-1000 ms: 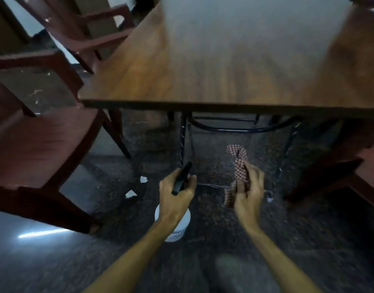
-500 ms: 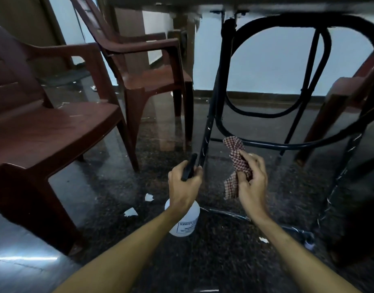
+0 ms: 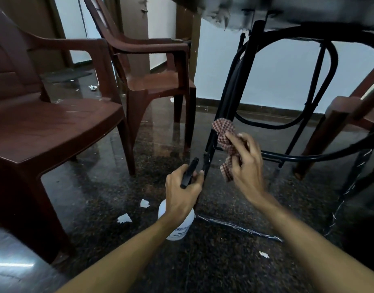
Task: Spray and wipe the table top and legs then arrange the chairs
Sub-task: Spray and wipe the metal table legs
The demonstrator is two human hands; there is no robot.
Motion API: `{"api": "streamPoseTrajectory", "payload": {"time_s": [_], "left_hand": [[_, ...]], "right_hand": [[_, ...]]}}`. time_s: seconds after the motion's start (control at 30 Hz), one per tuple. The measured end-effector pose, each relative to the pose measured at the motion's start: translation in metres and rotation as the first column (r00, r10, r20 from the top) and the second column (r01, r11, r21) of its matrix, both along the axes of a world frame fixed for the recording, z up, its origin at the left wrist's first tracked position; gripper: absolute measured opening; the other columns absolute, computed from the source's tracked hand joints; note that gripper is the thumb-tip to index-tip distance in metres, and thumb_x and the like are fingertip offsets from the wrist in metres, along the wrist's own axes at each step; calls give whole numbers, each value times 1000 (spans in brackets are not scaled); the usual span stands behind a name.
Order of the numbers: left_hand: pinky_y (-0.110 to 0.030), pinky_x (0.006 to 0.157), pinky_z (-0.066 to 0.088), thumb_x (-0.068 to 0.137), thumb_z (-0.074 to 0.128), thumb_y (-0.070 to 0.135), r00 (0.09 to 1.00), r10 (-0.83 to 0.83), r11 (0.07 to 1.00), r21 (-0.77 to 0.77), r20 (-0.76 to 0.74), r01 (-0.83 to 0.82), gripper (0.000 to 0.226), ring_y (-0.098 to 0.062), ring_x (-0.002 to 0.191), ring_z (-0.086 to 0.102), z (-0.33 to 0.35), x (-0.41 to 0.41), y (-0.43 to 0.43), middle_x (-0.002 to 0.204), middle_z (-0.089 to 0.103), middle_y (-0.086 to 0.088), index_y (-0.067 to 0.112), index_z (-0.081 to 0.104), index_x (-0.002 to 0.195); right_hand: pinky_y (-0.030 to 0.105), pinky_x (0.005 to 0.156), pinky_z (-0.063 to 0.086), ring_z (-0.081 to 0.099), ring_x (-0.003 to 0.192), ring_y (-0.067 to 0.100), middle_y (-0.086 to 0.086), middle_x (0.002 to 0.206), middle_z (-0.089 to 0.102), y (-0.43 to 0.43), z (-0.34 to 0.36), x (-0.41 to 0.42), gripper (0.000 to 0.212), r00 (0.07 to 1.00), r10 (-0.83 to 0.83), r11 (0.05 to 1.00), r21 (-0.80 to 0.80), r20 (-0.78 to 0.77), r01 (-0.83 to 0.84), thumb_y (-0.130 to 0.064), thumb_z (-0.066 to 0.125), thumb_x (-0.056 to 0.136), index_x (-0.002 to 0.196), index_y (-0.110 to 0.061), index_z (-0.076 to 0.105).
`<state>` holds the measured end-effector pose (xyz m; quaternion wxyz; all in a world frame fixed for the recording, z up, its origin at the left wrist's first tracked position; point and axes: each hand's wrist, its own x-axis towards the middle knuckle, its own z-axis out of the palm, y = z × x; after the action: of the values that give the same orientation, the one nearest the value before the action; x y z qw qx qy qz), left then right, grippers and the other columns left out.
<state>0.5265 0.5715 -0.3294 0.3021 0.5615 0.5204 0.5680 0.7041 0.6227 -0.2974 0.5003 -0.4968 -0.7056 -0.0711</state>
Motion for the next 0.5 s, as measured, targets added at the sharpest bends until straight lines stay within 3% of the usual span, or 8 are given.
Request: {"api": "streamPoseTrajectory", "payload": {"time_s": [0.07,0.13,0.23,0.33,0.4,0.5], "left_hand": [[-15,56,38,95,70,25,1000,-2,1000,17,0,2,27,-11,57,52,-1,-4,2,62,55,2,13,58,75],[-16,55,39,95,70,21,1000,-10,1000,24,-3,11,26,-9,54,51,-7,-5,3,61,55,4,12,57,75],[-23,55,39,94,69,20,999,-29,1000,8,-28,29,26,-12,54,49,-16,-6,6,60,54,0,12,56,74],[-28,56,39,94,68,22,997,-47,999,10,-55,48,26,-18,56,50,-21,-9,9,60,55,-3,17,54,72],[-27,56,39,93,68,21,996,-56,998,20,-67,58,25,-15,56,50,-18,-12,12,60,55,-1,17,54,72],[-22,54,37,93,68,20,995,-44,999,26,-88,47,25,-11,53,49,-17,-17,21,59,54,4,13,56,74]], "right_hand": [[32,100,43,39,130,31,13,147,42,22,14,-8,70,980,-62,998,-3,189,63,11,56,86,148,-21,48],[44,101,47,32,137,37,12,156,29,42,9,-14,76,931,-76,982,-135,356,131,10,57,87,153,-23,38],[56,97,51,28,142,39,7,161,15,39,-39,-13,93,869,48,927,-347,492,145,11,61,83,157,-31,24],[57,100,47,20,147,40,6,163,7,13,-80,-13,97,781,193,867,-475,595,148,11,55,83,158,-35,14],[56,100,48,26,143,40,6,160,15,24,-62,-18,88,847,91,935,-338,524,109,6,55,86,157,-31,20],[53,93,55,38,133,41,13,155,25,59,-12,-22,78,912,-136,973,-122,386,196,4,61,87,155,-22,32]]}}
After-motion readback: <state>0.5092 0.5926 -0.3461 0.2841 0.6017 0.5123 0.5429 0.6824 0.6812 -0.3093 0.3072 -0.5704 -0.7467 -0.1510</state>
